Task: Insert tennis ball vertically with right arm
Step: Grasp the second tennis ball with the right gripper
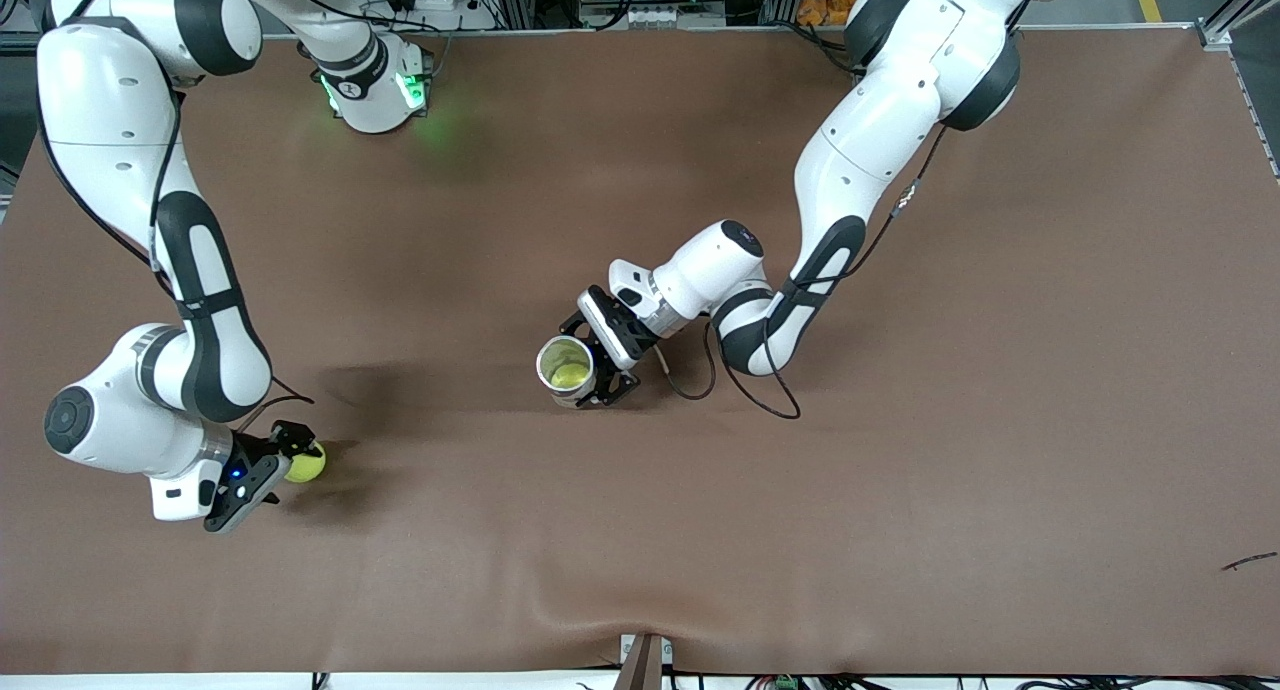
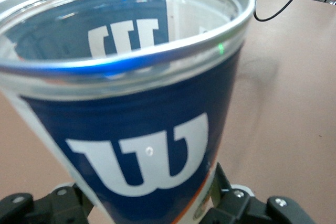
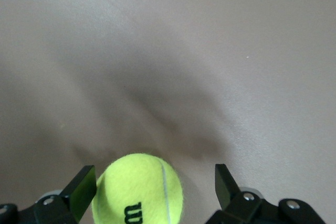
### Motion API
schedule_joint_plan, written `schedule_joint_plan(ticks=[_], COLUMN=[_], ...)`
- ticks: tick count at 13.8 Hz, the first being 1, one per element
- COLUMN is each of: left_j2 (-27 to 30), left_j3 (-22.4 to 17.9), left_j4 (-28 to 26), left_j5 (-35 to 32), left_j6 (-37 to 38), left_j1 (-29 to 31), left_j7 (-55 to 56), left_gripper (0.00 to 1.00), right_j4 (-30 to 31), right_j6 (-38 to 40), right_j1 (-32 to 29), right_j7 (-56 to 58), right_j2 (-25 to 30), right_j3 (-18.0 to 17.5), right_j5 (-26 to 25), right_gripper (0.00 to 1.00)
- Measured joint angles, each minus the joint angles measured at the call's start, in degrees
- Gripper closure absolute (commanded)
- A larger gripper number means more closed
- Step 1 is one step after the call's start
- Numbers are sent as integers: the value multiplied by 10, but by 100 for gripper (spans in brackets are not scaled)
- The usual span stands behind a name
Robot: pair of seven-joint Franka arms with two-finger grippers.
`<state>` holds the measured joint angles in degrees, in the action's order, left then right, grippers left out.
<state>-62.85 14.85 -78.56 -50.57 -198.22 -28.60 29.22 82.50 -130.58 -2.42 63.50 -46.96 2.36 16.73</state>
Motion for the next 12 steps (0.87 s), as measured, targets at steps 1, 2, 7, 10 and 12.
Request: schedule_joint_plan(ticks=[1, 2, 7, 10, 12], left_j2=[0, 0, 0, 0, 0], left_j3=[0, 0, 0, 0, 0], left_j4=[0, 0, 0, 0, 0], left_j5=[0, 0, 0, 0, 0], left_j6=[0, 0, 0, 0, -1], left_j1=[0, 0, 0, 1, 2], left_j7=[0, 0, 0, 0, 0], left_gripper=[12, 12, 12, 12, 12], right_j4=[1, 2, 12, 12, 11], right_j6=[0, 0, 1, 14, 22], right_j1=[0, 0, -1, -1, -1], right_j7=[0, 0, 0, 0, -8], right_j2=[0, 0, -1, -1, 1], right_j3=[0, 0, 0, 0, 0], right_j5=[0, 0, 0, 0, 1], right_gripper=[0, 0, 33, 65, 65])
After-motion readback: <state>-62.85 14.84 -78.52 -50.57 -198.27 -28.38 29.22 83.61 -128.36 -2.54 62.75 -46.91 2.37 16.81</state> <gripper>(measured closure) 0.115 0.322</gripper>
